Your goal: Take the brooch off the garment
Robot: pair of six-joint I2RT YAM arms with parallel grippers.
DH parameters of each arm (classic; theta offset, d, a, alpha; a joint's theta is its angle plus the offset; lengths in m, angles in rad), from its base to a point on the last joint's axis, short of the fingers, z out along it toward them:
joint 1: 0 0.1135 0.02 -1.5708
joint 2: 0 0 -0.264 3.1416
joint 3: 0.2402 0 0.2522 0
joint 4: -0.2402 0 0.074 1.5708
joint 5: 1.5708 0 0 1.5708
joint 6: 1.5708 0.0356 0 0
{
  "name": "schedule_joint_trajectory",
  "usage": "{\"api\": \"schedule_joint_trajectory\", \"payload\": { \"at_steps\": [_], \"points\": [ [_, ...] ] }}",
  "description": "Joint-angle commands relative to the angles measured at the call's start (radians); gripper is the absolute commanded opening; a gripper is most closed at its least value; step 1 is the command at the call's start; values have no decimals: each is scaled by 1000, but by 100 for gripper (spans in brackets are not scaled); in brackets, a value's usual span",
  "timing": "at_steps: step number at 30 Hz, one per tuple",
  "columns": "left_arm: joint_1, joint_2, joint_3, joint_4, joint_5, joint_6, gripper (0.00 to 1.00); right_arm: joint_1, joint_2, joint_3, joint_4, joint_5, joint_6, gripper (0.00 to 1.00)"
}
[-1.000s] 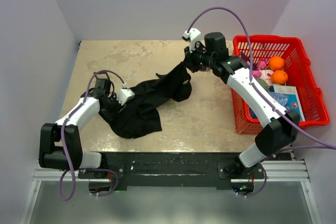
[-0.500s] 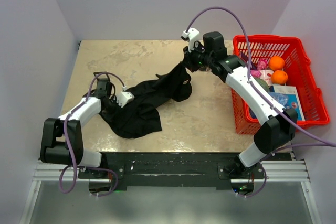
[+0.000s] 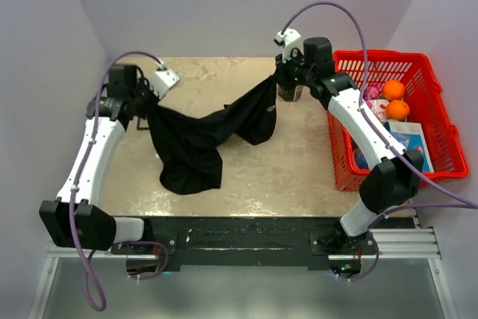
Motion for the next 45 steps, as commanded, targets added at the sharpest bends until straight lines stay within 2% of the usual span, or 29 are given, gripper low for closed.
{"api": "schedule_joint_trajectory", "payload": {
  "at_steps": [1,4,9,13,17,22,26,29,32,38,42,43,44,45],
  "points": [
    [14,-30,286,-122,-57,57,0,-28,-71,40,145,-16,16,0],
    [17,-45,336,-191,-3,69,0,-28,-114,83,150,-8,46,0],
    [32,-146,336,-111,9,67,0,-28,-203,143,72,44,1,0],
    [40,-208,395,-79,0,35,0,-27,-286,152,16,166,-70,0],
    [42,-298,425,36,-76,-32,0,-27,-378,177,-60,208,-104,0],
    [42,-328,570,84,-92,-124,0,-27,-473,203,-172,150,-102,0],
    [42,-335,632,48,-35,-140,0,-25,-541,192,-258,135,-96,0],
    [42,-340,583,-10,32,-138,0,-27,-581,159,-286,116,-99,0],
    [42,-367,422,1,81,-138,0,-27,-613,78,-272,110,-105,0],
    [42,-392,-27,177,84,-83,0,-25,-624,-200,-165,20,-144,0],
    [42,-319,-130,235,83,-100,0,19,-581,-357,-160,-43,-237,0],
    [42,-291,-144,245,90,-104,0,67,-547,-374,-186,-66,-255,0],
    [42,-279,-176,254,98,-106,0,91,-529,-409,-241,-88,-277,2],
    [40,-269,-190,262,104,-113,0,120,-512,-420,-287,-109,-338,19]
  ]
}}
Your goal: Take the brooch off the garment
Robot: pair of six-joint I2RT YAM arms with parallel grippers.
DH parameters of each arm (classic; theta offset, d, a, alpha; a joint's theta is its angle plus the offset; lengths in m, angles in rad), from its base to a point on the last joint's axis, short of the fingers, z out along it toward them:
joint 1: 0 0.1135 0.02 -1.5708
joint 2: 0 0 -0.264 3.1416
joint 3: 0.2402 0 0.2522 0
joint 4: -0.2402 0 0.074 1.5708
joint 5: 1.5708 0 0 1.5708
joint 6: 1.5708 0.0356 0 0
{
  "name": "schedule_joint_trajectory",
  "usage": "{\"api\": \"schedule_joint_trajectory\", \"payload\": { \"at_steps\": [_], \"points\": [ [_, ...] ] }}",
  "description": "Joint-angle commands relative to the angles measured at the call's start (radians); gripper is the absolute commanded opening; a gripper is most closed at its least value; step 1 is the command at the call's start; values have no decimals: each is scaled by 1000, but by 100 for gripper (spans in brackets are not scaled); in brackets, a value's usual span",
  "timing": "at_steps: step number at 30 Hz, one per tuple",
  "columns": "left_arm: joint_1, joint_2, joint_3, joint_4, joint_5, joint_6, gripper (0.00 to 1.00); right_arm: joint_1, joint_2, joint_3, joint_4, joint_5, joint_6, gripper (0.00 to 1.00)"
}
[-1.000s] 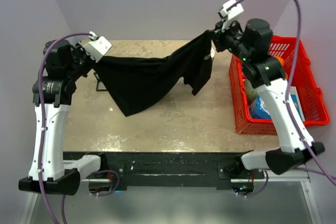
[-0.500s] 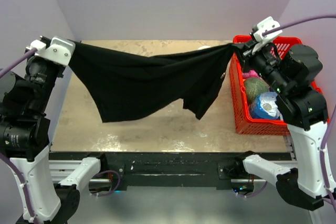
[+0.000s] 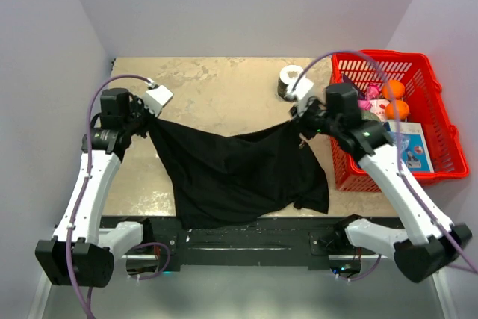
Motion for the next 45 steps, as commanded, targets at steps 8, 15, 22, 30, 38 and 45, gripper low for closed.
{"api": "schedule_joint_trajectory", "payload": {
  "at_steps": [8,15,22,30,38,45],
  "points": [
    [3,44,-151,199,42,-24,0,93,145,-3,-119,-156,-168,63],
    [3,0,-240,164,67,-27,0,24,438,57,70,-22,-60,56],
    [2,-5,-248,127,90,-36,0,-5,661,151,133,91,93,64],
    [3,4,-243,94,120,-54,0,-28,787,209,132,188,254,77],
    [2,18,-228,75,113,-57,0,-31,905,206,110,82,312,62],
    [2,23,-204,64,102,-51,0,-42,957,231,100,36,349,36]
  ]
}}
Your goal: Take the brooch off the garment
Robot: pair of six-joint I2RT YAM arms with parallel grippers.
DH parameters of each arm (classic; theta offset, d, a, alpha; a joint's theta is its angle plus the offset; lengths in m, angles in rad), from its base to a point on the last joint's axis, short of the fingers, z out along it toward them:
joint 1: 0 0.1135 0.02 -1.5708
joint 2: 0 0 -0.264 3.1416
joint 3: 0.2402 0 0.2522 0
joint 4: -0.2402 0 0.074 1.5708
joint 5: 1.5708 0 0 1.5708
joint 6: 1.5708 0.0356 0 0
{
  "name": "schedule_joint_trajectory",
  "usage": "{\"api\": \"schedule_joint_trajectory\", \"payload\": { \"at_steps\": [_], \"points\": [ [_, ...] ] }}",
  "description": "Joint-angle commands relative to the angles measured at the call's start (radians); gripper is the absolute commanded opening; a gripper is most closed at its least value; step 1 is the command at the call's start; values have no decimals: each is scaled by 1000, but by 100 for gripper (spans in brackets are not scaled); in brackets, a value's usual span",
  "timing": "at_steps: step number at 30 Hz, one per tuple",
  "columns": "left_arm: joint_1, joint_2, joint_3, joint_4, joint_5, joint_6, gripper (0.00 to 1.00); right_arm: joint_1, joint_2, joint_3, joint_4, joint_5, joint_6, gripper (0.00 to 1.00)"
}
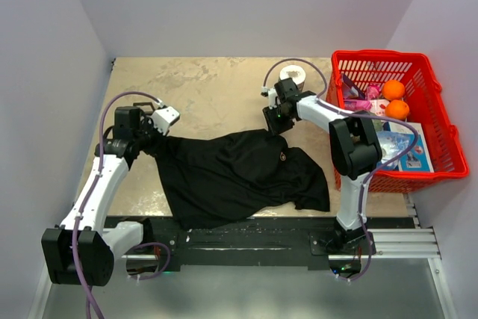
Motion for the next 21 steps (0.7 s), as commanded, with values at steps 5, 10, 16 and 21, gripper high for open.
{"api": "schedule_joint_trajectory", "payload": {
  "at_steps": [5,10,16,21],
  "points": [
    [3,-1,80,18,7,-5,0,-25,-41,144,2,-97,46,0],
    [3,-15,158,68,16,-19,0,-52,-224,307,26,-76,-40,0],
    [3,-32,336,99,33,-60,0,-54,-595,166,227,-28,-178,0],
    [3,-76,453,90,51,-92,0,-54,-795,15,169,15,-279,0]
  ]
}}
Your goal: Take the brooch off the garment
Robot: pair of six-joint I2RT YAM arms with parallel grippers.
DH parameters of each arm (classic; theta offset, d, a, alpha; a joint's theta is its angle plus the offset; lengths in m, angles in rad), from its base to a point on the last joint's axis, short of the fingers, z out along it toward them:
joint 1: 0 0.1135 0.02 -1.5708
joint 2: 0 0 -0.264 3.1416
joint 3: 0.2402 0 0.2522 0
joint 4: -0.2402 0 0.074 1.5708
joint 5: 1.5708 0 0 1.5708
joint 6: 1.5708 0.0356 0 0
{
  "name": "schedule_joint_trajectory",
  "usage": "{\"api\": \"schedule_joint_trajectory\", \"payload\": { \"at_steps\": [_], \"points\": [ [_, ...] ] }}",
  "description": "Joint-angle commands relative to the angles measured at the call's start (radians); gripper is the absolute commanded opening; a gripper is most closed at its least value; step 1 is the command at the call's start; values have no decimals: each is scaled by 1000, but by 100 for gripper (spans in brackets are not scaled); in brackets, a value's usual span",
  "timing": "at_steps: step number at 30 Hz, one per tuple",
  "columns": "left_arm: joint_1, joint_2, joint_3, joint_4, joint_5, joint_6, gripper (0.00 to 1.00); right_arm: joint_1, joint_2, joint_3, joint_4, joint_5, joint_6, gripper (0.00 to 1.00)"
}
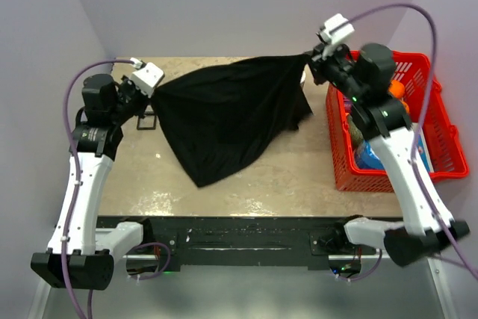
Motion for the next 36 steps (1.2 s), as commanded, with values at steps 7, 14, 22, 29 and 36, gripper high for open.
{"api": "schedule_joint_trajectory", "payload": {
  "at_steps": [7,14,22,29,36],
  "points": [
    [3,-133,188,2,51,-82,0,3,-278,-169,-76,114,-95,0],
    [3,-105,457,-16,29,-92,0,3,-281,59,-160,93,-15,0],
    [3,-104,562,-35,34,-131,0,1,-279,240,-307,13,31,0],
    [3,-113,356,-30,41,-81,0,1,-269,52,-228,47,10,0],
    [3,-122,58,-38,81,-116,0,39,-275,-320,-146,0,31,0]
  ]
}}
